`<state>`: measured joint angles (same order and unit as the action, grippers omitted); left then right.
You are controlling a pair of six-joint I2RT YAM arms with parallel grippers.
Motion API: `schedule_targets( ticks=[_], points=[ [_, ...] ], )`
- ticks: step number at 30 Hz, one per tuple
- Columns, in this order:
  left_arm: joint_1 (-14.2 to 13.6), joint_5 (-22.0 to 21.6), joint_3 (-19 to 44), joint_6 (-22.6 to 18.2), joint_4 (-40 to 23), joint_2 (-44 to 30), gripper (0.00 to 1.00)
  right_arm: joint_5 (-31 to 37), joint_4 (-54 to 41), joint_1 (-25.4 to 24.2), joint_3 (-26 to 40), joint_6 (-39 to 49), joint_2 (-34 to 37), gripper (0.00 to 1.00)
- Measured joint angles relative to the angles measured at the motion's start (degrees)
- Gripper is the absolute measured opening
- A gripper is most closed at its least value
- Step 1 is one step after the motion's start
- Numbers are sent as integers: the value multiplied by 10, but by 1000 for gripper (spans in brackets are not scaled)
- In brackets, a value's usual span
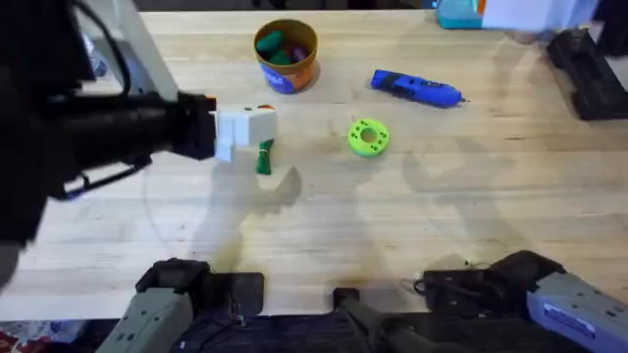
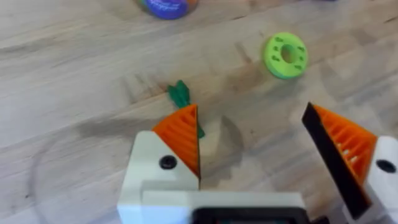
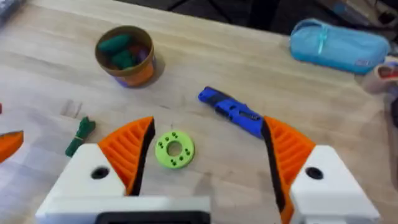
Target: Pick up the gripper from the table and insert it into the empty holder that is missing its gripper. Then pick up a screw, insert it into the mounting hole, and use the screwdriver to tighten it. Finally, clean up the table by picking up the vegetable and placing it into the bucket.
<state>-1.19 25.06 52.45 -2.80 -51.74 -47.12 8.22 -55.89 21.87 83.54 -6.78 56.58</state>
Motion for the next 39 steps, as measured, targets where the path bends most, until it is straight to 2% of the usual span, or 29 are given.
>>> schedule_targets(
  ticks=[6,10,14,20,25,39],
  points=[
    [-4,-47,29,-8,-34,-97,986,1,1,0,-114,-32,-56,991],
    [-34,-77,27,-10,-44,-200,986,1,-3,0,-166,-52,-76,991],
    [-61,-109,23,-12,-15,-298,986,1,-19,0,-180,-73,-96,991],
    [-63,-133,23,-13,43,-383,986,-18,-32,0,-210,-87,-108,991],
    [-63,-142,23,-13,74,-424,986,-28,-32,0,-256,-89,-104,991],
    [-63,-142,23,-13,74,-424,986,-28,-32,0,-256,-89,-104,991]
  ],
)
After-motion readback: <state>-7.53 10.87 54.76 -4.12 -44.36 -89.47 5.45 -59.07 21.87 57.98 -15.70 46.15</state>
